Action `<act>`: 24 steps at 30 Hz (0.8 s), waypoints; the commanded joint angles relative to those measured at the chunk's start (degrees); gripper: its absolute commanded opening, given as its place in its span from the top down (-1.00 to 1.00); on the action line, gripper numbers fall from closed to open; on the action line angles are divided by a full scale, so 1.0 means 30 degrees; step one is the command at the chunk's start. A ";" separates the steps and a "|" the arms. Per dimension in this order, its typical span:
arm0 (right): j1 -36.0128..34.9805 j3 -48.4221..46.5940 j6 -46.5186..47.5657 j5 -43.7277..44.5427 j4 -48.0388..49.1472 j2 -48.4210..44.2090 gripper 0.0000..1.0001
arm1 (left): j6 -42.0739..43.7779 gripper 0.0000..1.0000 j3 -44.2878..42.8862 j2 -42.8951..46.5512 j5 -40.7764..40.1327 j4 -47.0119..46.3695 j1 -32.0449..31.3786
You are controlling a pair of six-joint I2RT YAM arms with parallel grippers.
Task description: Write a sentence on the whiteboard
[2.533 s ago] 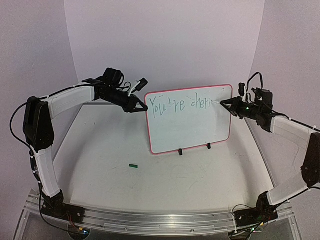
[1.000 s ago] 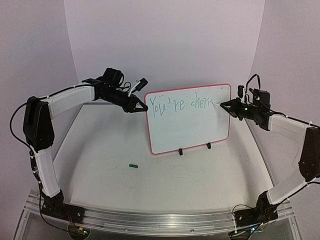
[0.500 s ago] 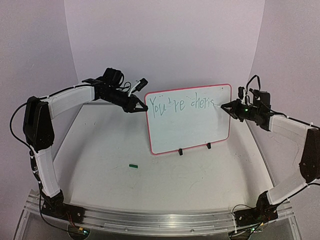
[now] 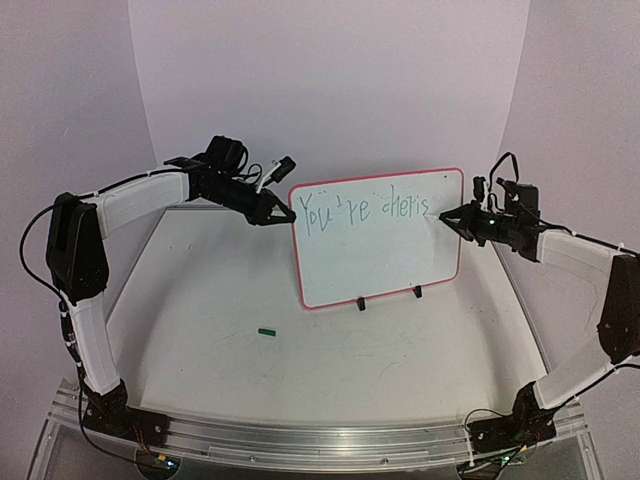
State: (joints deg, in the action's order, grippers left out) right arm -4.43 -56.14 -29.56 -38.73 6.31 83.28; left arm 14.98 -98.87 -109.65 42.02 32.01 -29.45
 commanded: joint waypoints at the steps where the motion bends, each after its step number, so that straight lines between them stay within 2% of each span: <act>1: 0.0055 -0.0927 0.0026 -0.0718 0.0307 -0.0150 1.00 | 0.0790 1.00 0.0284 0.0141 -0.0968 0.0966 -0.0202; 10: 0.0040 -0.1440 -0.0438 0.0633 0.0338 -0.1807 1.00 | 0.0792 1.00 0.0350 0.0169 -0.0982 0.0939 -0.0202; 24: 0.0040 -0.3088 0.0005 0.1341 0.0359 -0.0215 1.00 | 0.0814 1.00 0.0373 0.0071 -0.0977 0.0938 -0.0204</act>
State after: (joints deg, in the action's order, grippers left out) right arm -4.43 -62.53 -30.29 -35.82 6.36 81.47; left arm 15.09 -98.87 -109.65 41.86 32.01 -29.47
